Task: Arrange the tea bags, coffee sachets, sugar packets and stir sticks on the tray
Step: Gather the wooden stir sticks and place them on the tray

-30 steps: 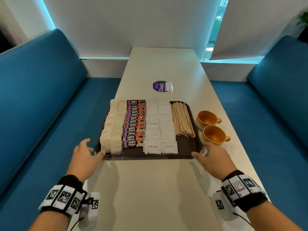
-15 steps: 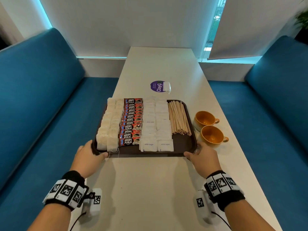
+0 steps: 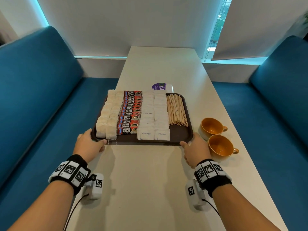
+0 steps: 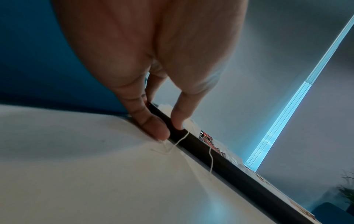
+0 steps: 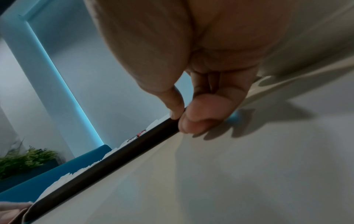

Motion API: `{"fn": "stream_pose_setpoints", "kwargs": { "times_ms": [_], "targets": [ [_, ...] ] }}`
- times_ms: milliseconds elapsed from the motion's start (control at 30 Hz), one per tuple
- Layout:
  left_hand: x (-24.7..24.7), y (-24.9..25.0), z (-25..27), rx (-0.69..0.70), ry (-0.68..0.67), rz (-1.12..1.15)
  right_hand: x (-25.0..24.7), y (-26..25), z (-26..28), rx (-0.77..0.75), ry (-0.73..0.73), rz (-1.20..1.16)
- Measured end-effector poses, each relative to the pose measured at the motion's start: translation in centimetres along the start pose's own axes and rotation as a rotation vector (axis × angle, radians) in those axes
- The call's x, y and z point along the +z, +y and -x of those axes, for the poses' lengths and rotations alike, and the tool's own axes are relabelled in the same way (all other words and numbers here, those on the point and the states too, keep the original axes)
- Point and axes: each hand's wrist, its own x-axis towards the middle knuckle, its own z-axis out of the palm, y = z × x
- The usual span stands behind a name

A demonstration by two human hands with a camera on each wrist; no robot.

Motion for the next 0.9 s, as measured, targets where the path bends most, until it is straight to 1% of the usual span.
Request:
{"fn": "stream_pose_setpoints", "kwargs": {
  "times_ms": [133, 233, 300, 367, 433, 467, 500, 567, 600, 633, 700, 767, 833, 900],
  "targets": [
    [0.2, -0.9, -3.0, 0.003, -0.046, 0.029, 0.8, -0.7, -1.5, 0.020, 0.022, 0.023],
    [0.8, -1.7, -4.9, -0.007, -0.047, 0.029, 1.2, -1.2, -2.3, 0.049, 0.024, 0.031],
    [0.4, -0.9, -4.4, -0.012, -0.061, 0.026, 1.1, -1.5, -2.7, 0.101, -0.008, 0.055],
    [0.0, 0.4, -3.0, -0.029, -0.045, 0.004, 0.8, -1.5, -2.8, 0.128, -0.062, 0.072],
    [-0.4, 1.6, -1.2, -0.055, 0.008, -0.019, 0.1, -1.5, -2.0, 0.096, -0.146, 0.061],
    [-0.7, 2.4, -0.2, -0.031, 0.041, -0.010, -0.4, -1.5, -1.3, 0.063, -0.186, 0.048],
    [-1.0, 3.2, 0.7, 0.022, 0.077, 0.010, -1.3, -1.7, -0.2, 0.016, -0.211, 0.038],
    [-1.4, 5.1, 2.6, 0.185, 0.131, 0.038, -3.6, -1.9, 2.4, -0.114, -0.216, 0.045],
    [-1.5, 6.3, 3.6, 0.277, 0.129, 0.047, -5.0, -2.0, 3.6, -0.168, -0.213, 0.039],
    [-1.5, 7.5, 4.6, 0.367, 0.099, 0.052, -6.7, -2.2, 4.8, -0.204, -0.209, 0.025],
    [-0.9, 10.2, 7.1, 0.552, 0.002, 0.043, -10.2, -2.0, 6.1, -0.266, -0.184, 0.043],
    [0.2, 12.7, 9.6, 0.730, -0.124, 0.022, -13.6, -1.3, 5.9, -0.329, -0.104, 0.121],
    [1.9, 14.5, 11.2, 0.881, -0.256, -0.036, -16.6, -0.3, 4.7, -0.356, -0.013, 0.196],
    [4.4, 15.6, 12.3, 0.995, -0.388, -0.091, -18.8, 1.0, 2.5, -0.341, 0.041, 0.258]
  ]
}}
